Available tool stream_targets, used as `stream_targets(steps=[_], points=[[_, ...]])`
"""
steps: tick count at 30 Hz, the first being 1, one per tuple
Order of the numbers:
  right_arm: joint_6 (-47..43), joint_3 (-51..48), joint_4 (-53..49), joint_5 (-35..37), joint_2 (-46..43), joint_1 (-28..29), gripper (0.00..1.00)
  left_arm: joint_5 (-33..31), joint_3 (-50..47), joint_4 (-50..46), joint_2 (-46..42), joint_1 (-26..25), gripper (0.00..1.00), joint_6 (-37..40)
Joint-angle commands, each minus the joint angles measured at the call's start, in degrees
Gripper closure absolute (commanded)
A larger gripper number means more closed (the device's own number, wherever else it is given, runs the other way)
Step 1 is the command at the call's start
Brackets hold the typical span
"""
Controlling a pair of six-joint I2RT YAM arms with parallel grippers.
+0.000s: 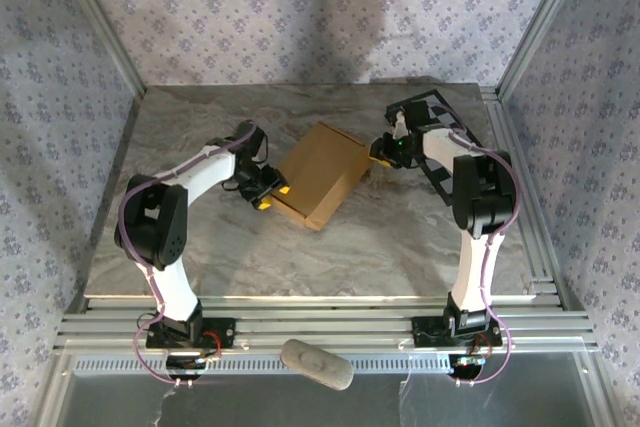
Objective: Fold the paper box
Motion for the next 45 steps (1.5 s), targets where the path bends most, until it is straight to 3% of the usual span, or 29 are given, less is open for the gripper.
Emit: stream_targets(steps=[1,7,11,16,20,27,35,45], points=[[3.61,-2.3,-0.81,0.67,-4.52,-0.98,0.64,0.6,2.08,-3.2,-3.15,0.35,0.43,-1.3],[8.07,-5.87,-2.03,1.61,-9.94,-0.91,0.63,-0.18,3.55,-4.16,-4.56,2.64,0.39,-0.6],[15.01,-15.81,0.68,-0.46,-16.93,0.98,0.74,-1.47,4.67,-3.23,-3.69,6.26,0.42,1.09],[17.49,-24.95,-0.15,-4.66,-22.81,11.13,0.87,-3.27,7.99,-4.75,1.74,8.75,0.44,5.39],[15.9,-27.5,-2.36,-4.81,-24.84,19.22,0.89,-3.14,6.74,-1.69,4.05,10.74,0.44,4.83],[13.42,-23.37,-3.65,-4.41,-20.04,22.76,0.9,-2.46,8.02,-0.55,8.78,11.39,0.49,5.38],[14.51,-18.48,-2.42,-3.79,-14.78,28.28,0.91,-1.82,3.96,2.59,7.73,11.19,0.52,4.67],[16.97,-17.2,2.87,-2.6,-10.72,29.13,0.92,-1.53,0.45,4.04,6.62,9.83,0.52,3.83]])
